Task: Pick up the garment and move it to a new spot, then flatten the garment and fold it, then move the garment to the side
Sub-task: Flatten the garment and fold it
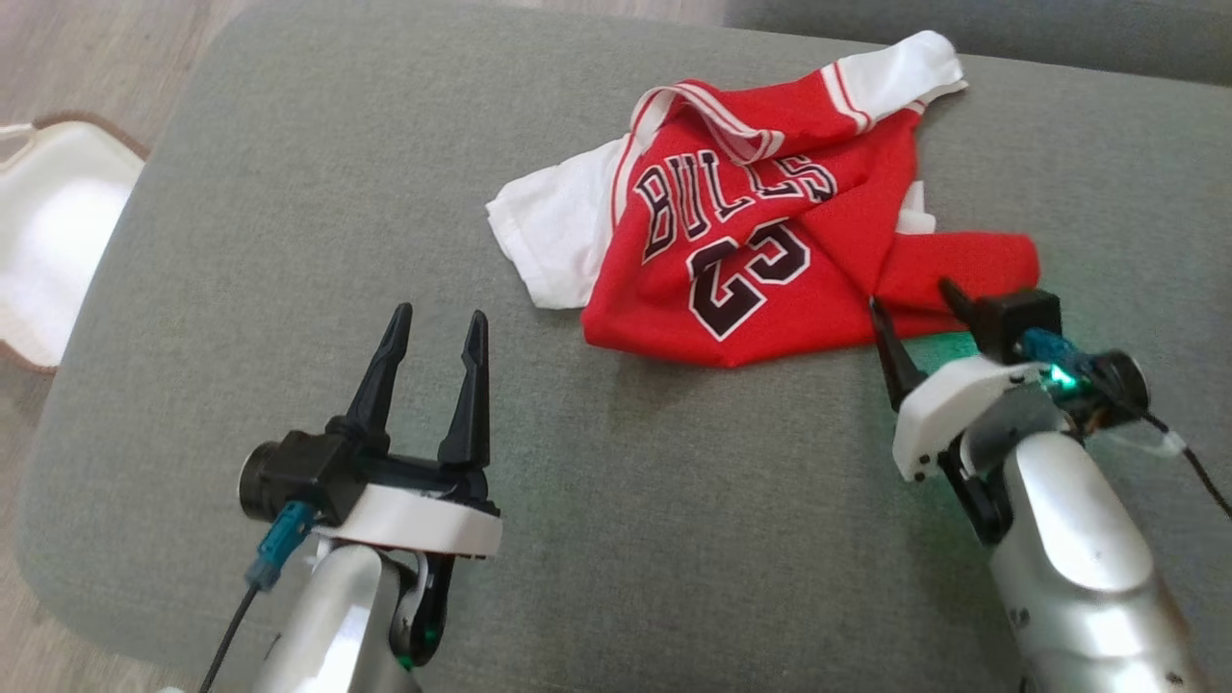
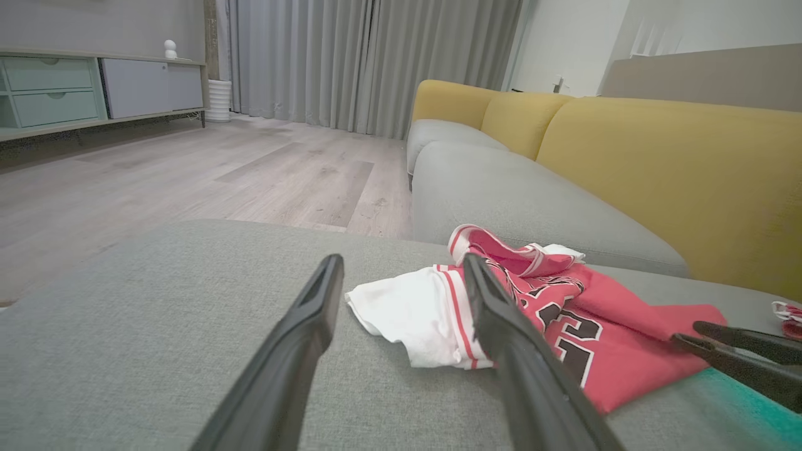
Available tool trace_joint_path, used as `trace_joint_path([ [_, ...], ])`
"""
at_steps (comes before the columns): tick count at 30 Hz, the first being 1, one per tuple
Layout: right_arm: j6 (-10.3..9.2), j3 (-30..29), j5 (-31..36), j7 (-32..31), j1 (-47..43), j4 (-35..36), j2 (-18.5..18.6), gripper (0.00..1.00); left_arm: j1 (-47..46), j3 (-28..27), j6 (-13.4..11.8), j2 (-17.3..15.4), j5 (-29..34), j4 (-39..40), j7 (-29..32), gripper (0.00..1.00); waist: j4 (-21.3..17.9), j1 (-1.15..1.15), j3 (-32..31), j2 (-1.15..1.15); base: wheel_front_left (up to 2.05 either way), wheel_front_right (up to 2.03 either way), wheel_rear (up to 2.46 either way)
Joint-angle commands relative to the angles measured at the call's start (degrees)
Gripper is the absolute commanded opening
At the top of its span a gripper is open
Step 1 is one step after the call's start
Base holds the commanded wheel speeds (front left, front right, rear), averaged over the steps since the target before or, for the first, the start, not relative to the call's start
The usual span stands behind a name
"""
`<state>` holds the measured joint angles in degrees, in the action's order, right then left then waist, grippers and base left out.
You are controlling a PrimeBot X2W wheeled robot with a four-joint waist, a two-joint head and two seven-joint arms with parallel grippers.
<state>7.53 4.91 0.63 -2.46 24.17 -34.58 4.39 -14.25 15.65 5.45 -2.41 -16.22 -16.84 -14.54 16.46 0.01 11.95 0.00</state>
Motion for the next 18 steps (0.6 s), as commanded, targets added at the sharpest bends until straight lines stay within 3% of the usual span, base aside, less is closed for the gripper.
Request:
trace_joint_path([
  [1, -0.04, 1.7, 2.7, 1.4, 2.8, 0.5, 0.1, 1.0, -2.6, -1.4, -0.4, -0.5, -0.5, 1.5, -0.5, 1.0, 0.7, -0.01, 0.6, 0.0, 0.0, 0.0, 0.0],
  [10, -0.04, 4.6, 8.6, 2.3, 8.1, -7.6, 1.8, 1.0, -3.4, -0.2, -0.8, -0.5, -1.4, 1.7, -0.5, 1.0, 2.0, -0.01, 2.2, 0.0, 0.0, 0.0, 0.0],
  [11, -0.04, 4.6, 8.7, 2.4, 8.6, -8.5, 1.8, 0.92, -3.4, -0.2, -0.8, -0.5, -1.5, 1.7, -0.5, 1.0, 2.1, -0.01, 2.3, 0.0, 0.0, 0.0, 0.0],
  [12, -0.04, 4.6, 8.7, 2.7, 9.2, -9.4, 1.9, 0.08, -3.5, -0.1, -0.9, -0.5, -1.6, 1.7, -0.5, 1.0, 2.1, -0.01, 2.3, 0.0, 0.0, 0.0, 0.0],
  [13, -0.04, 4.6, 8.7, 3.2, 9.7, -10.0, 1.8, 0.0, -3.6, -0.1, -1.0, -0.5, -1.6, 1.6, -0.5, 1.0, 2.1, -0.01, 2.3, 0.0, 0.0, 0.0, 0.0],
  [18, -0.04, 5.1, 8.3, 8.2, 10.7, -10.9, 1.2, 0.0, -3.1, -1.0, -1.2, -0.5, -1.0, 0.9, -0.5, 1.0, 0.6, -0.01, 0.6, 0.0, 0.0, 0.0, 0.0],
])
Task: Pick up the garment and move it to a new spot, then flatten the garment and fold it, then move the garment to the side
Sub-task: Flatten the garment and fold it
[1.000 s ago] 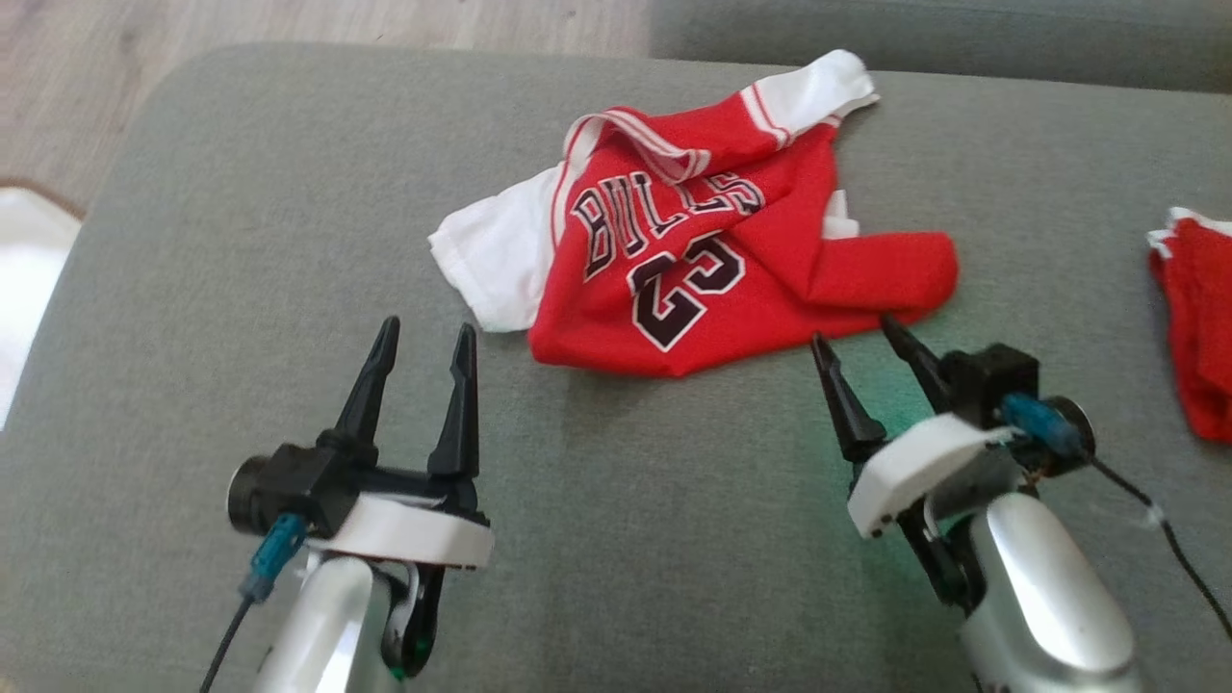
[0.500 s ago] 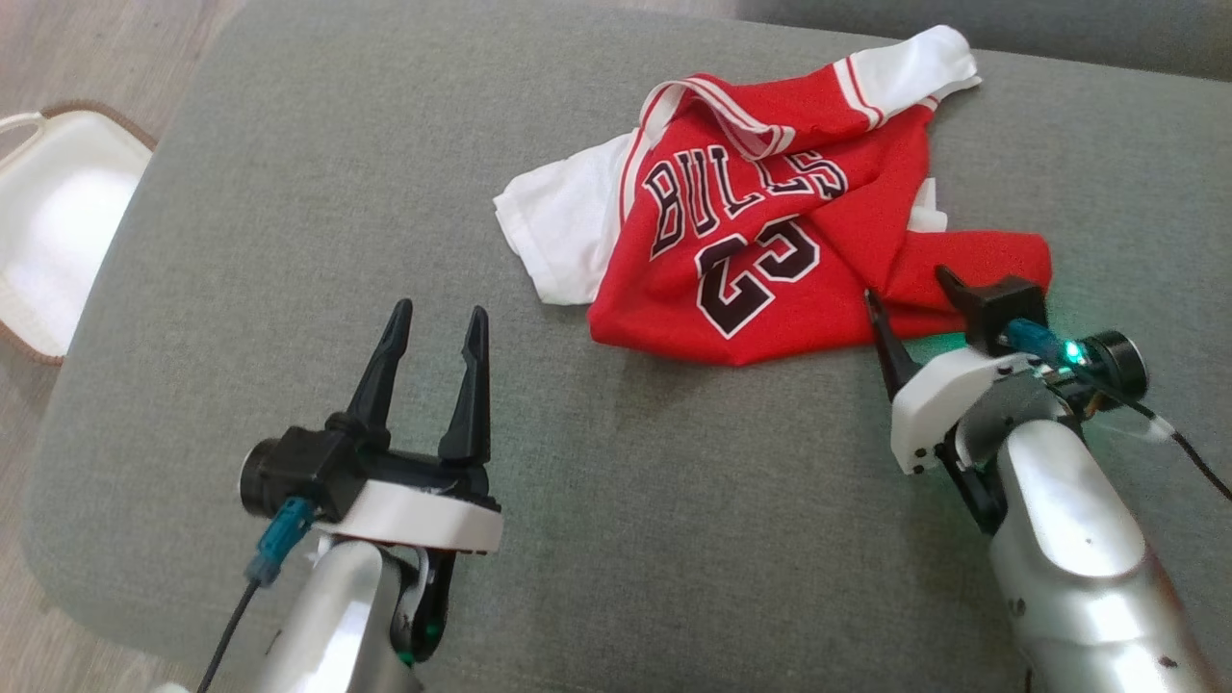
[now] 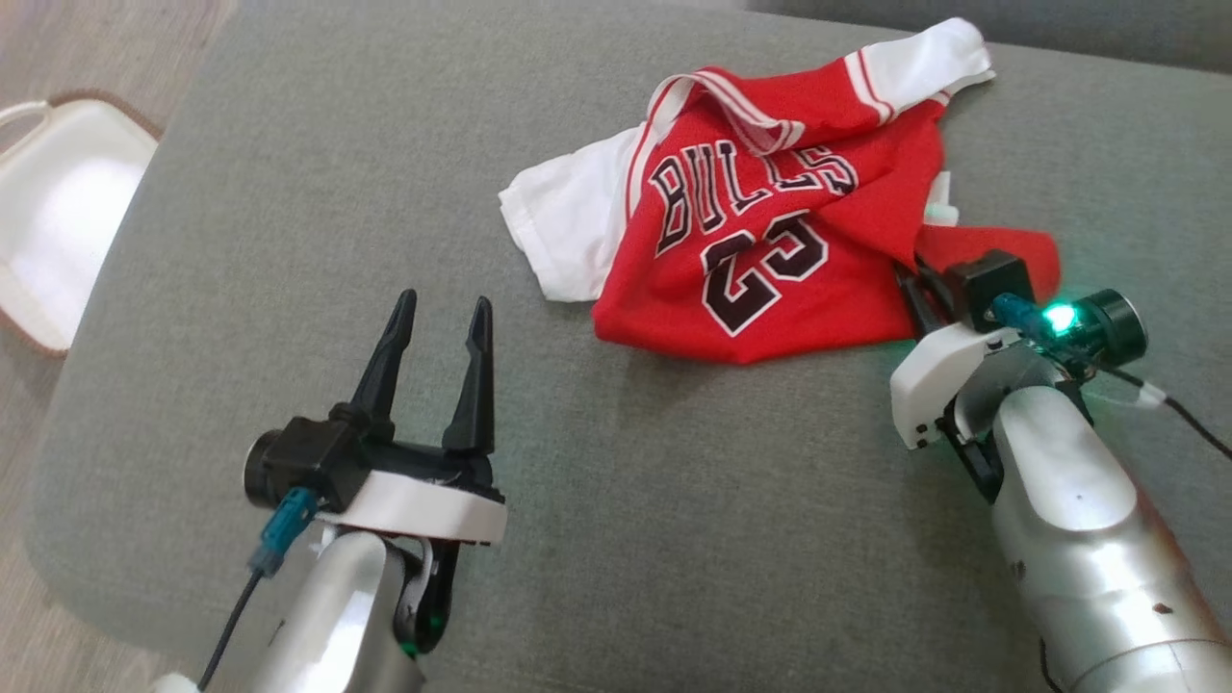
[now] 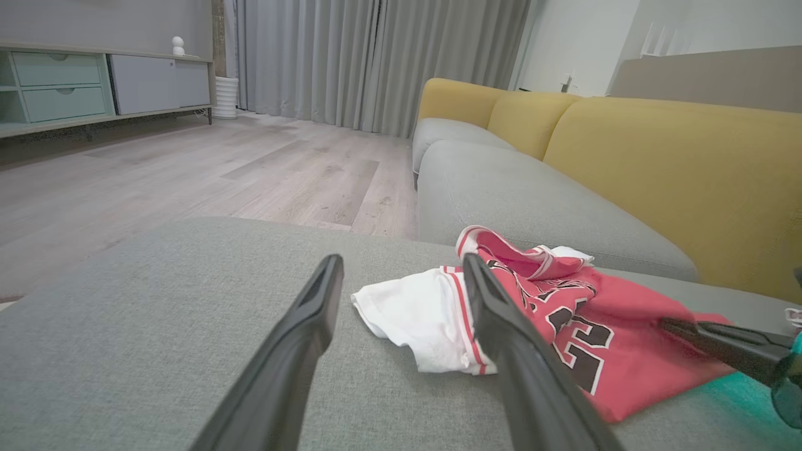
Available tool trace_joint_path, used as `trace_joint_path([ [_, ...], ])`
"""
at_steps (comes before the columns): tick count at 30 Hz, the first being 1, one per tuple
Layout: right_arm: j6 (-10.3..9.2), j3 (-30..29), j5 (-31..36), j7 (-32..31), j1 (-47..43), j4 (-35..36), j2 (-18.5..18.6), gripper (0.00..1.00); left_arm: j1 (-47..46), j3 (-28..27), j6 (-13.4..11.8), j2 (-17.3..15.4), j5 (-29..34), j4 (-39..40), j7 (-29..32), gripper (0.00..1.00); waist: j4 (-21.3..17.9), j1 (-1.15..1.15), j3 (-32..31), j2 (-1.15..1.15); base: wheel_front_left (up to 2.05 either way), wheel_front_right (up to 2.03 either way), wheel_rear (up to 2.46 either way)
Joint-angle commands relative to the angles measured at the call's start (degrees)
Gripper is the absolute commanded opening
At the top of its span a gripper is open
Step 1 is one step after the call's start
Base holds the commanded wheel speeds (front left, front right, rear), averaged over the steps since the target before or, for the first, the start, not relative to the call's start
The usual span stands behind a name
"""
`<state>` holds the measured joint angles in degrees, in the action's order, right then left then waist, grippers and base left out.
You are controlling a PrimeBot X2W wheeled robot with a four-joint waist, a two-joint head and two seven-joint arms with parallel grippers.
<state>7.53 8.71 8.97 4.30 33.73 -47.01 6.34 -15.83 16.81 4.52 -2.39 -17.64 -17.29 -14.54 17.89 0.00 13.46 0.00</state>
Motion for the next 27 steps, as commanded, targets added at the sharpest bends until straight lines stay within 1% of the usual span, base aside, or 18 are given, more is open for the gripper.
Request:
trace_joint_path([
  [1, -0.04, 1.3, -0.1, 1.5, 1.2, 1.6, -0.8, 0.0, -1.5, -2.1, -0.3, -0.5, 0.4, 1.4, -0.5, 1.0, -0.9, 0.0, -0.9, 0.0, 0.0, 0.0, 0.0],
  [4, -0.04, 2.0, -0.6, 4.4, 0.6, 2.7, -1.2, 0.0, -0.7, -3.1, -0.3, -0.5, 1.0, 1.3, -0.5, 1.0, -2.5, 0.0, -2.8, 0.0, 0.0, 0.0, 0.0],
  [7, -0.04, 2.6, -1.1, 6.6, -0.4, 5.6, -1.5, 0.0, 0.2, -4.0, -0.2, -0.5, 1.5, 1.5, -0.5, 1.0, -4.5, 0.0, -4.6, 0.0, 0.0, 0.0, 0.0],
  [10, -0.04, 2.9, -1.3, 7.4, -2.0, 10.2, -1.4, 0.0, 1.1, -4.6, -0.2, -0.5, 2.0, 1.8, -0.5, 1.0, -6.2, 0.0, -6.3, 0.0, 0.0, 0.0, 0.0],
  [13, -0.04, 2.4, -1.6, 6.8, -4.2, 15.9, -1.0, 0.0, 2.1, -5.0, -0.2, -0.5, 2.3, 2.0, -0.5, 1.0, -7.4, 0.0, -7.8, 0.0, 0.0, 0.0, 0.0],
  [18, -0.04, 0.9, -1.3, 2.1, -8.6, 27.8, 0.6, 0.0, 3.2, -5.3, -0.3, -0.5, 2.5, 2.5, -0.5, 1.0, -7.9, 0.0, -9.0, 0.0, 0.0, 0.0, 0.0],
  [22, -0.04, 0.1, -0.9, -2.9, -10.3, 36.3, 2.4, 0.0, 3.3, -5.1, -0.1, -0.5, 2.3, 3.0, -0.5, 1.0, -6.7, 0.0, -8.4, 0.0, 0.0, 0.0, 0.0],
  [25, -0.04, -1.3, -0.1, -6.3, -9.8, 40.6, 4.0, 0.0, 3.0, -4.5, -0.1, -0.5, 1.9, 3.2, -0.5, 1.0, -5.1, 0.0, -7.2, 0.0, 0.0, 0.0, 0.0],
  [27, -0.04, -1.7, 0.6, -8.8, -8.7, 41.9, 5.7, 0.0, 2.5, -3.8, 0.0, -0.5, 1.6, 3.3, -0.5, 1.0, -3.7, 0.0, -5.9, 0.0, 0.0, 0.0, 0.0],
])
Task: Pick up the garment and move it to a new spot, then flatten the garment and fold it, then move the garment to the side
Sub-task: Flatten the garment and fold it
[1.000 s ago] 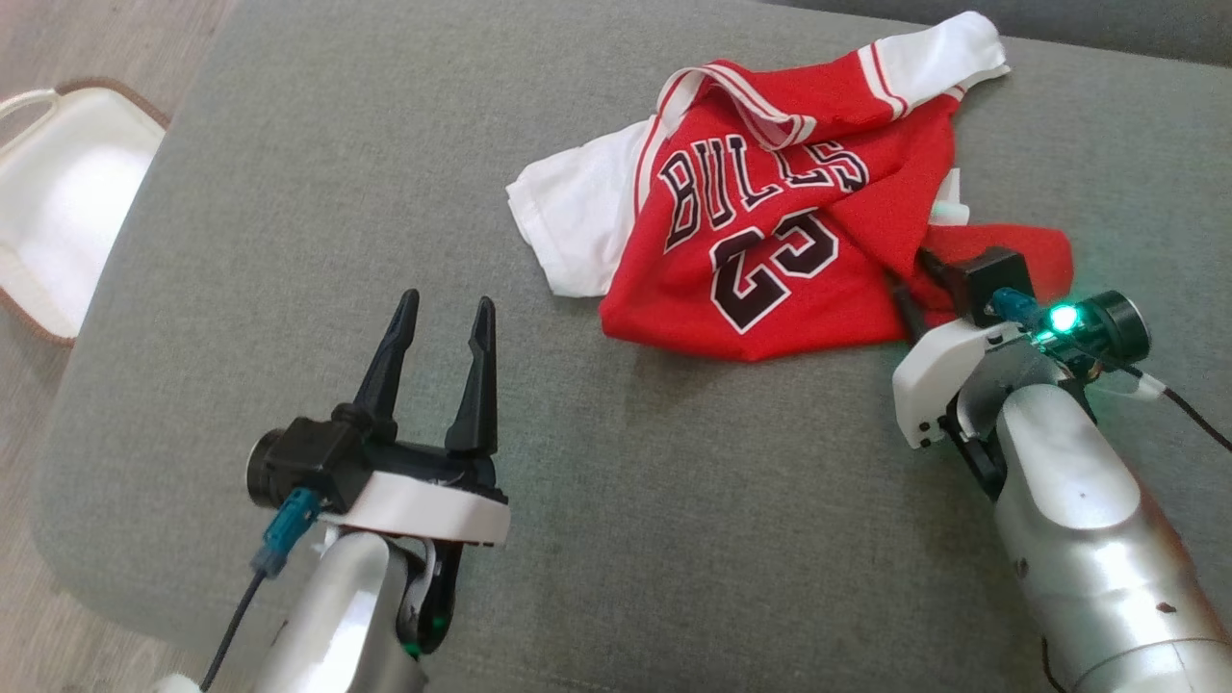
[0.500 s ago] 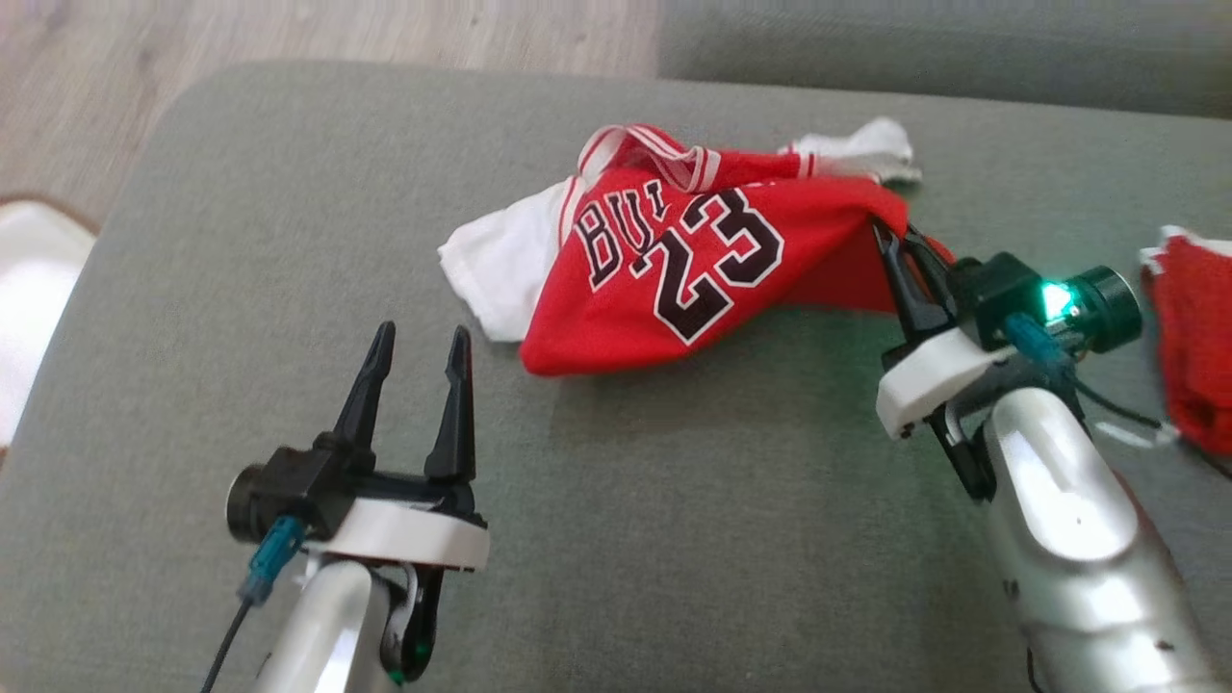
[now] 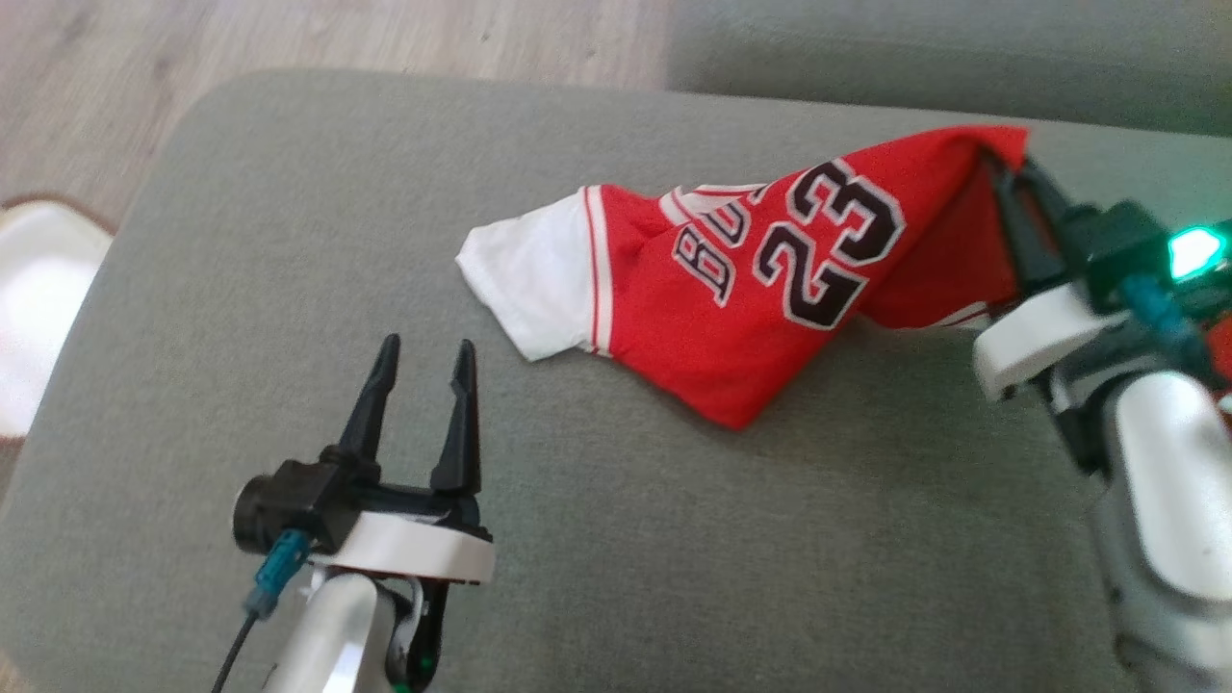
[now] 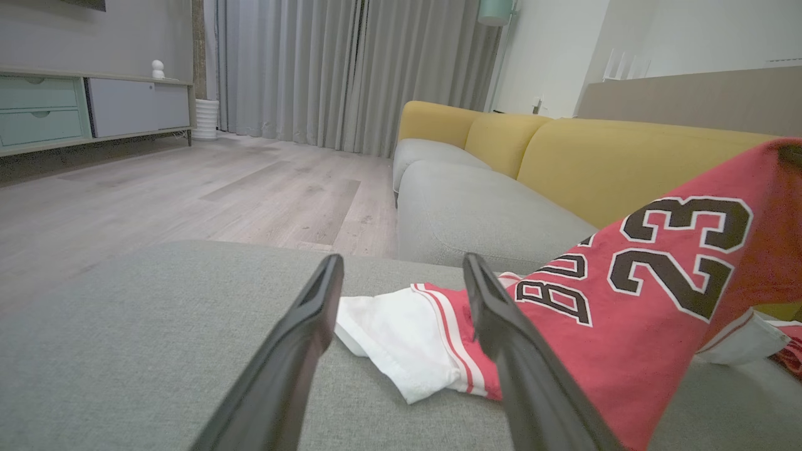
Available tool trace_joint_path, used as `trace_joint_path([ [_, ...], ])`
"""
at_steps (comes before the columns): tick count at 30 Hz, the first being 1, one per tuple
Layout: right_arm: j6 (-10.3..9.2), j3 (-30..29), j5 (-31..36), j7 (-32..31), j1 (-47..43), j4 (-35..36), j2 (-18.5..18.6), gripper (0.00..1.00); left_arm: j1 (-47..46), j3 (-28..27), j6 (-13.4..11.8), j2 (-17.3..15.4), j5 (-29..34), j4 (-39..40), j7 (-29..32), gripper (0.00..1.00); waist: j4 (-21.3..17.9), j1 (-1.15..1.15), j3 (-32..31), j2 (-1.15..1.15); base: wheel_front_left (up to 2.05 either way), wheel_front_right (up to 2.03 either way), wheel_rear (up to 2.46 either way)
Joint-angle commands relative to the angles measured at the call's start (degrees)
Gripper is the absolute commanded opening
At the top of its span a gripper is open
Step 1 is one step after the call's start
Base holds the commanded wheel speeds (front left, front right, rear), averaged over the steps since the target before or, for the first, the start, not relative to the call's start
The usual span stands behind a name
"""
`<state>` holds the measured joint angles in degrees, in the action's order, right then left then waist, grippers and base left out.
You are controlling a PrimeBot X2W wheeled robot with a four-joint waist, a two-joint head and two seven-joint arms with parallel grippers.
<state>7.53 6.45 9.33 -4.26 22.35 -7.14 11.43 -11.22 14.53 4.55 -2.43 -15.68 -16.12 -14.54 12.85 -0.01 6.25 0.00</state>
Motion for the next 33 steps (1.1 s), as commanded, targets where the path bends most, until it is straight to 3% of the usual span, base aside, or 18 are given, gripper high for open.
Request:
trace_joint_path([
  [1, -0.04, 0.5, 0.5, -1.5, 3.5, 2.1, 1.5, 0.0, -2.4, -1.2, 0.0, -0.4, -0.5, 2.1, -0.5, 1.0, 2.0, 0.01, 1.9, 0.0, 0.0, 0.0, 0.0],
  [5, -0.04, 1.9, 0.6, -7.1, 8.7, -2.0, 5.8, 0.0, -3.7, 0.1, 0.1, -0.4, -1.2, 1.7, -0.5, 1.0, 5.0, 0.01, 4.3, 0.0, 0.0, 0.0, 0.0],
  [10, -0.04, 8.0, -2.6, -12.5, 17.6, -14.1, 10.9, 0.0, -5.1, 2.0, 0.4, -0.4, -2.2, 1.1, -0.5, 1.0, 9.0, 0.01, 6.7, 0.0, 0.0, 0.0, 0.0],
  [17, -0.04, 13.4, -6.4, -12.0, 30.5, -33.2, 14.8, 0.0, -6.9, 5.7, 0.0, -0.4, -4.7, 1.1, -0.5, 1.0, 14.7, 0.01, 9.7, 0.0, 0.0, 0.0, 0.0],
  [19, -0.04, 13.3, -6.2, -11.1, 32.0, -35.6, 15.0, 0.0, -7.1, 6.2, -0.1, -0.4, -5.0, 1.2, -0.5, 1.0, 15.2, 0.01, 10.0, 0.0, 0.0, 0.0, 0.0],
  [20, -0.04, 13.1, -5.8, -10.0, 33.4, -37.8, 15.1, 0.2, -7.2, 6.6, -0.3, -0.4, -5.3, 1.3, -0.5, 1.0, 15.6, 0.01, 10.3, 0.0, 0.0, 0.0, 0.0],
  [21, -0.04, 12.6, -5.1, -8.7, 34.7, -39.8, 15.2, 1.0, -7.4, 6.9, -0.4, -0.4, -5.6, 1.4, -0.5, 1.0, 15.9, 0.01, 10.6, 0.0, 0.0, 0.0, 0.0],
  [28, -0.04, 9.8, -1.7, -1.7, 38.4, -50.5, 11.9, 1.0, -8.0, 7.6, -1.5, -0.4, -6.3, 1.5, -0.5, 1.0, 14.1, 0.01, 11.1, 0.0, 0.0, 0.0, 0.0],
  [33, -0.04, 8.2, -2.8, 5.5, 38.4, -52.8, 8.1, 1.0, -8.5, 6.0, -1.5, -0.4, -5.6, 1.5, -0.5, 1.0, 10.1, 0.01, 9.8, 0.0, 0.0, 0.0, 0.0],
])
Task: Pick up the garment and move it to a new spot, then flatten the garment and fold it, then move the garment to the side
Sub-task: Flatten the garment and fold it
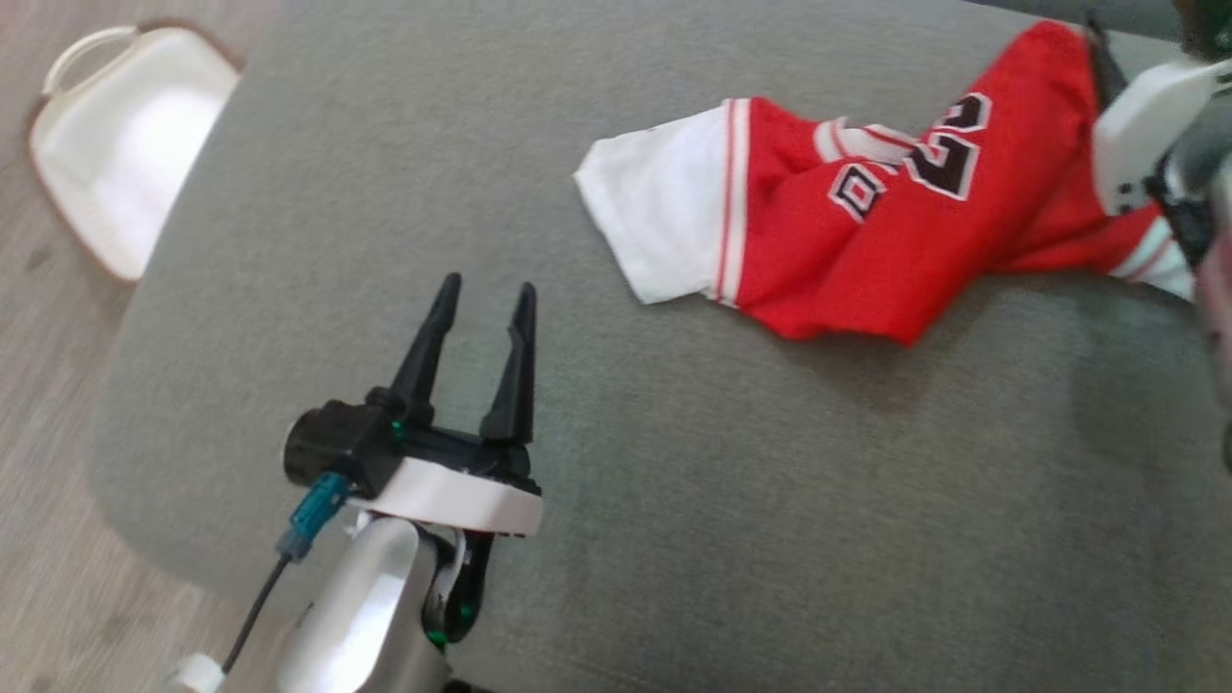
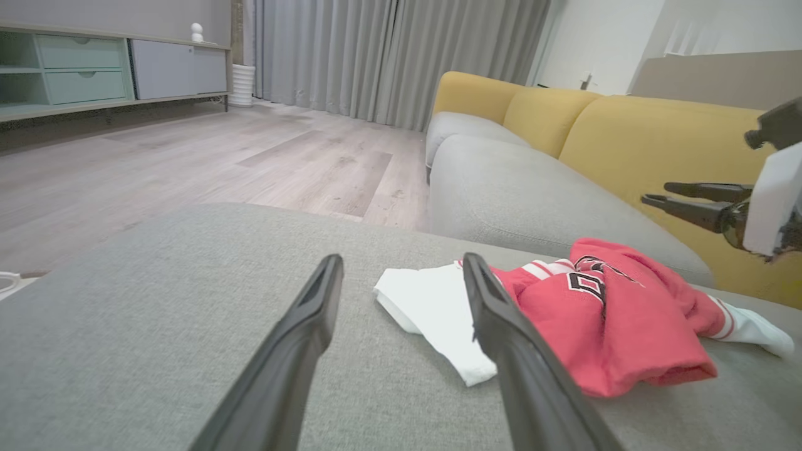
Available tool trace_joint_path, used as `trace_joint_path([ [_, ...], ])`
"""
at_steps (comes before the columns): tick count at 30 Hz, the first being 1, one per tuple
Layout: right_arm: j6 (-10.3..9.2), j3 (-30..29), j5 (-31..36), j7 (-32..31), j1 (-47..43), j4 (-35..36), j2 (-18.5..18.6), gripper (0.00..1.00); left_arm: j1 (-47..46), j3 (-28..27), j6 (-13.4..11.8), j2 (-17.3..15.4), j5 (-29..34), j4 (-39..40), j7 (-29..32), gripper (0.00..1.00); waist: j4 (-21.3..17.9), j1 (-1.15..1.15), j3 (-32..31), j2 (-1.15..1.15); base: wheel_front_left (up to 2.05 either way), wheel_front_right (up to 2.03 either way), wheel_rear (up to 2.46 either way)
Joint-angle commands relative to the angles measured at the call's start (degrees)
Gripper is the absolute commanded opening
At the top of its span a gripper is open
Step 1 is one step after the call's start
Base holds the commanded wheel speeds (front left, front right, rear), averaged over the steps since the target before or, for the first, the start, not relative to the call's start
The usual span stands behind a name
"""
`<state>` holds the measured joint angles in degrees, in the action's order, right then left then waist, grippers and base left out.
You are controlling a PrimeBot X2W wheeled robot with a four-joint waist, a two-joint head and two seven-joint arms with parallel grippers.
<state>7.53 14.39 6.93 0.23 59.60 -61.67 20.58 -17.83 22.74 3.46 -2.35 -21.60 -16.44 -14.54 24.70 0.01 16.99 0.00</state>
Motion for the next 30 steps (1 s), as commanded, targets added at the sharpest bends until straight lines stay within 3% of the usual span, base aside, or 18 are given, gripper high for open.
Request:
trace_joint_path([
  [1, -0.04, -0.2, -0.8, 2.8, 0.9, 1.8, -1.9, 1.0, -1.8, -2.8, -0.5, -0.5, 0.6, 1.8, -0.5, 1.0, -2.8, -0.01, -1.5, 0.0, 0.0, 0.0, 0.0],
  [6, -0.04, -3.1, -4.0, 11.6, -3.6, 4.3, -6.8, 1.0, -0.7, -6.6, -0.3, -0.5, 2.7, 1.6, -0.5, 1.0, -9.2, -0.01, -5.2, 0.0, 0.0, 0.0, 0.0],
  [15, -0.04, -8.1, -8.6, 14.5, -20.7, 19.4, -14.2, 1.0, 3.6, -11.8, 0.3, -0.7, 5.7, 1.5, -0.5, 1.0, -17.5, -0.01, -11.2, 0.0, 0.0, 0.0, 0.0],
  [23, -0.04, -12.3, -9.9, 14.3, -40.4, 35.5, -17.6, 1.0, 6.0, -13.5, 0.8, -0.6, 6.9, 1.7, -0.5, 1.0, -20.8, -0.01, -13.5, 0.0, 0.0, 0.0, 0.0],
  [30, -0.04, -10.9, -14.4, 14.2, -49.5, 40.9, -17.7, 1.0, 6.6, -13.8, 1.2, -0.6, 7.2, 1.9, -0.5, 1.0, -21.4, -0.01, -13.6, 0.0, 0.0, 0.0, 0.0],
])
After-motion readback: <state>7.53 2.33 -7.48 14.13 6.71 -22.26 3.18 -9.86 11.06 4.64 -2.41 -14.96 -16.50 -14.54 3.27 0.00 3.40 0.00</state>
